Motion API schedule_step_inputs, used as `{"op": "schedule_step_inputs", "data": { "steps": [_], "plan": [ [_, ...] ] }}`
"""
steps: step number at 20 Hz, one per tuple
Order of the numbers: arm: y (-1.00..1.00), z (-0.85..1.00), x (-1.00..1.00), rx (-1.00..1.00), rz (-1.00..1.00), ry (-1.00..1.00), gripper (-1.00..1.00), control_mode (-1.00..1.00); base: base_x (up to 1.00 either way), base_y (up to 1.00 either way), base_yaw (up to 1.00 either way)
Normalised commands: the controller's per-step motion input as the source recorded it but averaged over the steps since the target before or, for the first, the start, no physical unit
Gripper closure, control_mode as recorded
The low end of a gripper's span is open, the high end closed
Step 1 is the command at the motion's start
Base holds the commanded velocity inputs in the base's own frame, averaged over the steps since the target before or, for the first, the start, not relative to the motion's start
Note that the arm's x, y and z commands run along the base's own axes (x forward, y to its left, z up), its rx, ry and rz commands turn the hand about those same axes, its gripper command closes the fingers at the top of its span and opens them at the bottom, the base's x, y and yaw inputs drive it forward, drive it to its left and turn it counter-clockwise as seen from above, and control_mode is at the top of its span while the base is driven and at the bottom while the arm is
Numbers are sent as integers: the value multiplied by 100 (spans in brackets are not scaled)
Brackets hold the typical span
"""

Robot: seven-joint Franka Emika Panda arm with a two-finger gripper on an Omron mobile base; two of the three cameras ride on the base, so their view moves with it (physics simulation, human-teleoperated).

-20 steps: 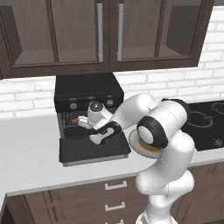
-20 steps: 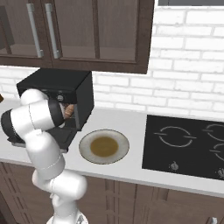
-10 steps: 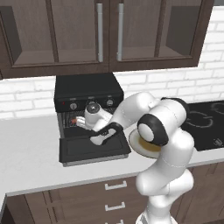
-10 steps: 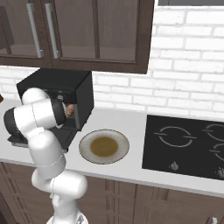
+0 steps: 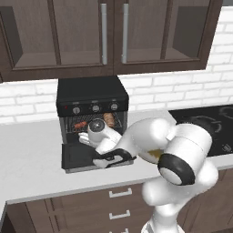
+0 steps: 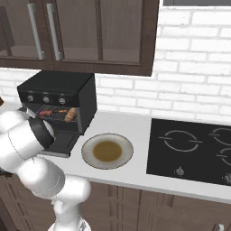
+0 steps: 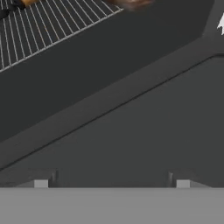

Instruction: Pick up the kebab skewer and baguette bread, and place them inside the toaster oven. Close the toaster oven door and start by setting the timer.

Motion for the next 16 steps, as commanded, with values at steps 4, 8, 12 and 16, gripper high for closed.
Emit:
{"op": "schedule_step_inputs", "data": {
  "steps": [4,8,12,16],
  "plan": [
    [0,40,-99,0,4,8,-100,-100,0,0,0],
    [0,32,-100,2,11,10,-100,-100,0,0,0],
    [0,10,-93,6,20,13,-100,-100,0,0,0],
    [1,-3,-37,3,22,13,-100,-100,0,0,0]
  ]
}}
